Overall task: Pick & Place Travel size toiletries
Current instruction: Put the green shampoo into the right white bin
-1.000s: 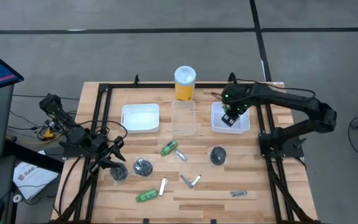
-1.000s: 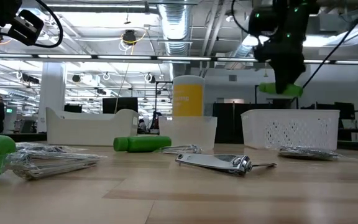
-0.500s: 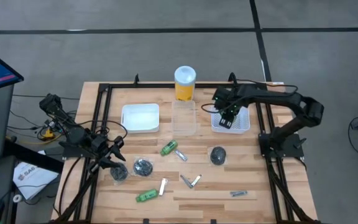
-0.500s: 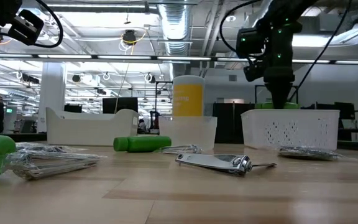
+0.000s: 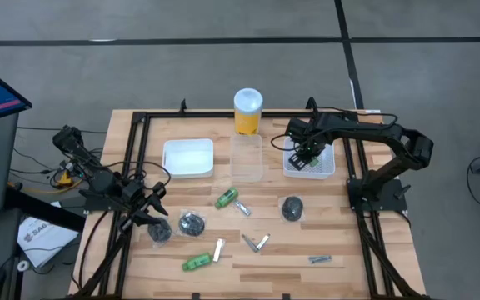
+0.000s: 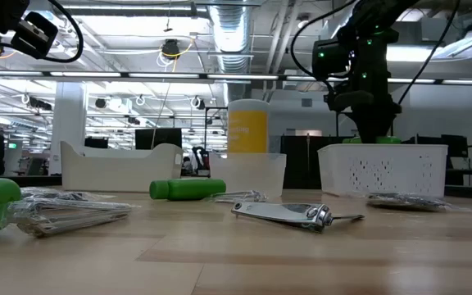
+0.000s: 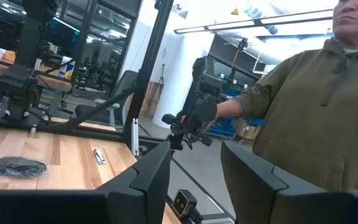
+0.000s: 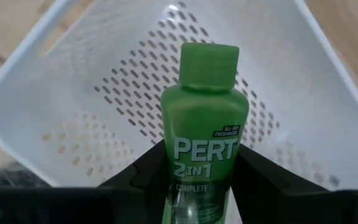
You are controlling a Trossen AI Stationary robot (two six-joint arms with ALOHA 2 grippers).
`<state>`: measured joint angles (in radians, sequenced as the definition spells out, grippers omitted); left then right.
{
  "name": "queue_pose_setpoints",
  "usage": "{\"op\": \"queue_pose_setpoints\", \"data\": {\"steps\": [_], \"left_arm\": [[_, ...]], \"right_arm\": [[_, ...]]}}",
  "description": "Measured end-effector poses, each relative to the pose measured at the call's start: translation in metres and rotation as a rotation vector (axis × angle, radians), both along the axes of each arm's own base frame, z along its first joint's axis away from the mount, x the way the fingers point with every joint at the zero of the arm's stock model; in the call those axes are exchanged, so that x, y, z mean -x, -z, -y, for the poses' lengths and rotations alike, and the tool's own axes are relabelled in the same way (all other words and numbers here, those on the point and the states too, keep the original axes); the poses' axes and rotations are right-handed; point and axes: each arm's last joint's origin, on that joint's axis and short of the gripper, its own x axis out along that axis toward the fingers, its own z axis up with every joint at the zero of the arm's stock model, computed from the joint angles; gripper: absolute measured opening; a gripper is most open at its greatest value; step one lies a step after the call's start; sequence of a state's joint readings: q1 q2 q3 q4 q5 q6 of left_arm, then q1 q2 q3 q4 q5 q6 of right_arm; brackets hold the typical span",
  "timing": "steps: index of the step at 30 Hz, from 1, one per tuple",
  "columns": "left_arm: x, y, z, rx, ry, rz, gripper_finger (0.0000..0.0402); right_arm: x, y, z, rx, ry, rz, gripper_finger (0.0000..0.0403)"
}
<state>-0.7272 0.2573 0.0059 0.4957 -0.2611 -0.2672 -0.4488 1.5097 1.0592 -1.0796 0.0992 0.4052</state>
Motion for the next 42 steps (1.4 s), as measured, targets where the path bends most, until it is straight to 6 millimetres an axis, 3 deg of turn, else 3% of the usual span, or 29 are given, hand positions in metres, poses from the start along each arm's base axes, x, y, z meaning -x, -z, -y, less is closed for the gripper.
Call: {"op": "queue_pose_setpoints", "data": {"steps": [22, 36, 42], "left_arm": [[0.000, 0.000, 0.000, 0.001, 0.000, 0.002, 0.0140], [0.000, -0.001, 0.000, 0.005, 0.000, 0.006, 0.0140], [0.000, -0.001, 0.000, 0.006, 0.001, 0.007, 0.0140]], "right_arm": [[-0.003, 0.000, 0.014, -0.028, 0.422, 0.139, 0.0147], [-0.013, 0.045, 0.028, -0.095, 0.431, -0.028, 0.0157], [-0.014, 0.050, 0.027, -0.109, 0.419, -0.060, 0.0165]]}}
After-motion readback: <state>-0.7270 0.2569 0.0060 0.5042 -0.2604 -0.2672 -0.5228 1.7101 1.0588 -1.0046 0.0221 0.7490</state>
